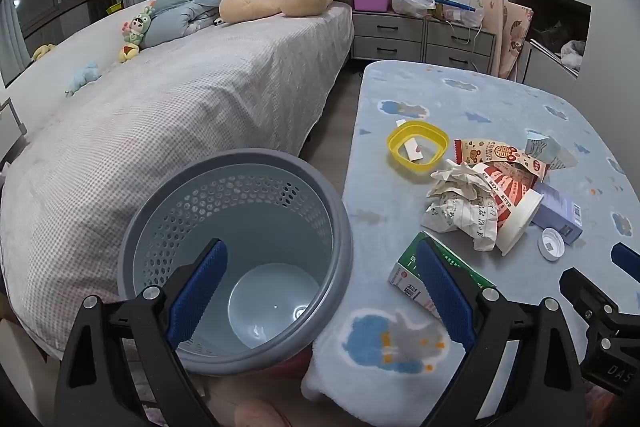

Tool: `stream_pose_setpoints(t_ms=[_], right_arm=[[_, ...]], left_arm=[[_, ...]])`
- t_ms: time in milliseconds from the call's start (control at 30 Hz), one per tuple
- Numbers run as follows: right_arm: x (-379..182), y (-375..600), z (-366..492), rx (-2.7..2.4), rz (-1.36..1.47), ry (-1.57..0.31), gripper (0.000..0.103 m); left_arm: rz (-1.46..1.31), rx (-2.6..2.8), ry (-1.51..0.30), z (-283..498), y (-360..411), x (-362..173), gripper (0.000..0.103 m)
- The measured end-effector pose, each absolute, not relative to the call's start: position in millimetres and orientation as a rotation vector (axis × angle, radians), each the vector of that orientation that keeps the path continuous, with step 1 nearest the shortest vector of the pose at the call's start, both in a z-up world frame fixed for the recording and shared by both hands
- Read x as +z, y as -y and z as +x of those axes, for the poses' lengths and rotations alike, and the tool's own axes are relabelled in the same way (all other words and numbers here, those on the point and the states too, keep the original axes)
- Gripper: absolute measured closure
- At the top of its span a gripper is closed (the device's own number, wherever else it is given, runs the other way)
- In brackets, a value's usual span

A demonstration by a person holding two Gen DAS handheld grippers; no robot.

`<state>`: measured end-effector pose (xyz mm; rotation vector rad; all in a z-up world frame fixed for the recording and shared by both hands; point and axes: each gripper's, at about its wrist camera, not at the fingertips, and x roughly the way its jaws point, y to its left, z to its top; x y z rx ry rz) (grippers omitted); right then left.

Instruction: Collect trash

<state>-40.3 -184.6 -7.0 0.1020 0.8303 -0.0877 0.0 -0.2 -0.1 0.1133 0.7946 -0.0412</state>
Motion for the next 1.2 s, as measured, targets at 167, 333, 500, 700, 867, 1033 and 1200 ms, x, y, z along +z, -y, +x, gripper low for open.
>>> stream_pose_setpoints(t_ms=[167, 333, 500, 700, 867, 1033, 1200], right_arm=[[-6, 184, -41, -0.085, 0.103, -0.831, 0.006], [-6, 183, -41, -0.082, 0.102, -0.833, 0.006], [-5, 183, -43, -0.086, 0.105, -0.825, 0.006], [-4, 182, -44, -0.083, 0.103, -0.828, 0.006], [-2, 184, -44, -0.083, 0.106, -0.824, 0.006], [-3, 182, -44, -0.083, 0.105, -0.822, 0.006], [-3, 182, -44, -0.081, 0.106, -0.822, 0.006]], left_arm=[[0.113, -0.038, -0.793, 0, -1, 0, 0.012], [0.119, -0.034, -0.792, -2, -8, 3, 0.012], [0.121, -0.033, -0.789, -4, -10, 3, 0.012], [0.124, -0.038, -0.796, -2, -11, 3, 0.012], [0.123, -0.036, -0.791, -2, -9, -1, 0.012], [0.125, -0.034, -0.79, -2, -9, -1, 0.012], [0.126, -0.035, -0.79, -2, -8, -1, 0.012]])
